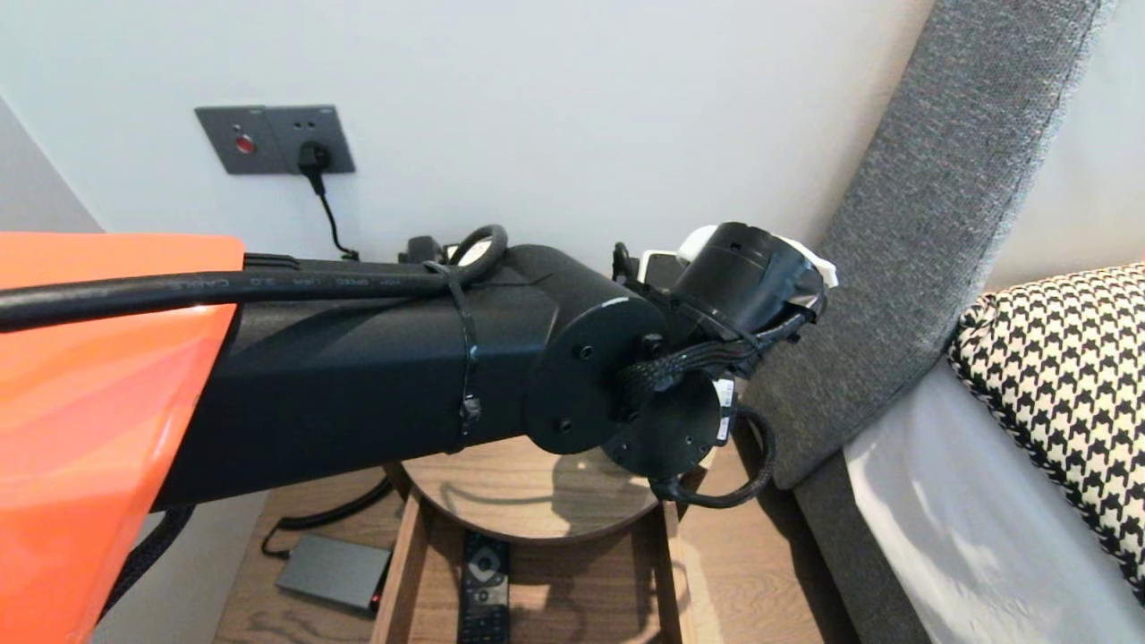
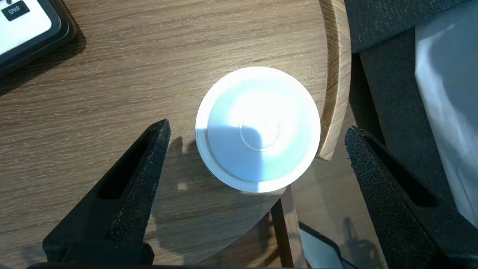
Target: Put the remote controls on the table in the drawer one by one
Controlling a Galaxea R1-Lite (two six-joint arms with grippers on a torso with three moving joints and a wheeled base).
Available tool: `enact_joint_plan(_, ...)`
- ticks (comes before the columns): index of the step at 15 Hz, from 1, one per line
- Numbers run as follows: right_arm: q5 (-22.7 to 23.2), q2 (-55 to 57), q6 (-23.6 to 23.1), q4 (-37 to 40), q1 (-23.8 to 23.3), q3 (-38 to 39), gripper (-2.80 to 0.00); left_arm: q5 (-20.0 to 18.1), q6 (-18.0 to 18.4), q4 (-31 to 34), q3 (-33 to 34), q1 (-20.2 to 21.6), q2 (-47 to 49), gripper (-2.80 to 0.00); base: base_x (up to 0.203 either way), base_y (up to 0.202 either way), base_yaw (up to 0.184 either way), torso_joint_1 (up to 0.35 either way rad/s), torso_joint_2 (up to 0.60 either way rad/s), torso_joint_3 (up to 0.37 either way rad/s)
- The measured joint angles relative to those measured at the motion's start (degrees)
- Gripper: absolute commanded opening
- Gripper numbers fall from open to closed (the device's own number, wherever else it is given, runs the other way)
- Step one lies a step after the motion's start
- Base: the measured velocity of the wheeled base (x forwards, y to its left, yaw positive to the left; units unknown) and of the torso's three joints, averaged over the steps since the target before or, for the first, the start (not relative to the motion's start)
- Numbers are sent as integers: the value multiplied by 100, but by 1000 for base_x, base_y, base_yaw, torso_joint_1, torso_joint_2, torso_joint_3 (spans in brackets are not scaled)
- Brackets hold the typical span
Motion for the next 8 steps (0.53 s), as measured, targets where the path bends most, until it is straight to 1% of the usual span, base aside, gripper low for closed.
enact_joint_plan(8, 0, 0, 0, 0, 0, 0, -280, 63, -5, -168, 0, 0, 181, 0, 0, 0, 0, 0, 0, 0)
